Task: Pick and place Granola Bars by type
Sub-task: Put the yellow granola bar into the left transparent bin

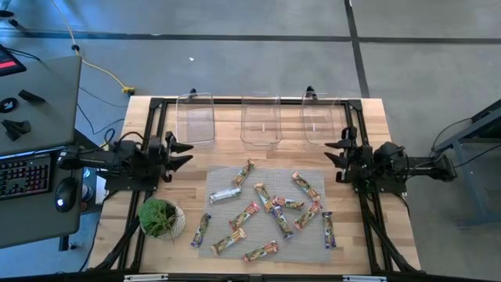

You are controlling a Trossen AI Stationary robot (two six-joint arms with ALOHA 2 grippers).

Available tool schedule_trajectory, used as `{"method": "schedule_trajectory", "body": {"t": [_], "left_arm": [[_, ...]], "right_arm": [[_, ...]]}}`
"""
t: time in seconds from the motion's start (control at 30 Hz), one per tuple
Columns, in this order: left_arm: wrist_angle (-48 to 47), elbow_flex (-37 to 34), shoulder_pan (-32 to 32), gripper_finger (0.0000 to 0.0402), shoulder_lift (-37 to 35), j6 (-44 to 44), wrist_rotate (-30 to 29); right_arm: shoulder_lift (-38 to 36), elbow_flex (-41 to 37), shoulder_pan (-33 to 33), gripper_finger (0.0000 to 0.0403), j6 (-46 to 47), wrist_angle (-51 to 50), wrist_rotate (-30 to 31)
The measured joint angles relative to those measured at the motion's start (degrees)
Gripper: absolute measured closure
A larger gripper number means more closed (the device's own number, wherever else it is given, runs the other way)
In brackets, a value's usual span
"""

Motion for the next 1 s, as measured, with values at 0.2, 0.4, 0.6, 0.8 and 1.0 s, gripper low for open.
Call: {"method": "schedule_trajectory", "body": {"t": [0.2,0.4,0.6,0.8,1.0], "left_arm": [[-7.31,8.01,0.0,0.022,6.65,2.91,-5.5],[-12.37,17.88,0.0,0.022,14.45,7.72,-6.81],[-12.46,24.07,0.0,0.022,18.99,12.8,-6.87],[-14.38,24.73,0.0,0.022,22.37,12.78,-3.99],[-12.53,24.76,0.0,0.022,27.27,12.28,-6.9]], "right_arm": [[0.42,0.0,-0.01,0.0289,-0.15,0.04,11.88],[0.88,0.01,-0.02,0.0289,-1.37,-0.11,13.45],[2.24,0.0,-0.02,0.0289,-0.01,0.02,14.39],[4.11,0.01,-0.02,0.0289,0.08,0.0,14.38],[6.08,-0.01,-0.02,0.0289,0.1,0.0,14.42]]}}
